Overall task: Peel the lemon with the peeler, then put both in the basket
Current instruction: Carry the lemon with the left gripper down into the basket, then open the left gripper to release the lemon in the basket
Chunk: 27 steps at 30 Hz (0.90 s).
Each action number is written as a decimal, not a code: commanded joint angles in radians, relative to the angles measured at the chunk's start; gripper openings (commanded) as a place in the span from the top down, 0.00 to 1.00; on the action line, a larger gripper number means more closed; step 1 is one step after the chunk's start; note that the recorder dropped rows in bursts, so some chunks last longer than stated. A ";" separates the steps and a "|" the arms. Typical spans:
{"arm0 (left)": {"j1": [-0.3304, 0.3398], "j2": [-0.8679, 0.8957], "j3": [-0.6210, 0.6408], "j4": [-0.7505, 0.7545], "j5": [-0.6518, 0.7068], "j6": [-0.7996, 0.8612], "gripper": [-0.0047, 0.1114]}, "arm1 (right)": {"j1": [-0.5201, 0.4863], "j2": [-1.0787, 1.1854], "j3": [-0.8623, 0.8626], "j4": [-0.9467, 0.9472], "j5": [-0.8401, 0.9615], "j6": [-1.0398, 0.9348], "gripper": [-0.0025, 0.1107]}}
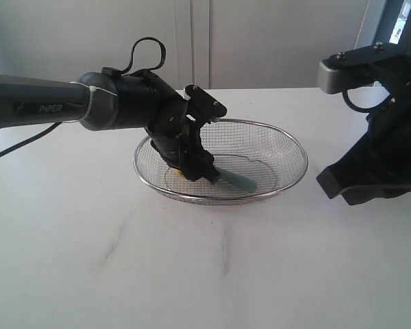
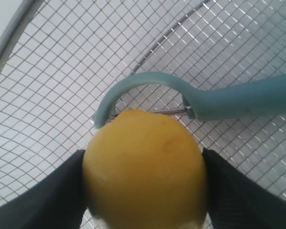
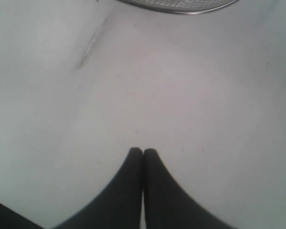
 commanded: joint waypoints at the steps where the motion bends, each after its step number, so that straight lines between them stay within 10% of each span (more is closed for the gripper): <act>1: -0.002 -0.004 -0.009 -0.001 0.004 -0.009 0.44 | -0.001 -0.008 0.007 -0.005 0.000 -0.001 0.98; 5: -0.002 -0.010 -0.009 -0.017 0.032 -0.009 0.22 | -0.001 -0.008 0.007 -0.005 0.000 -0.001 0.98; 18: -0.004 -0.120 -0.009 -0.113 0.094 -0.009 0.20 | -0.001 -0.008 0.007 -0.005 0.000 -0.001 0.98; 27: -0.004 -0.220 -0.009 -0.114 0.215 -0.009 0.51 | -0.001 -0.008 0.007 -0.005 0.000 -0.001 0.98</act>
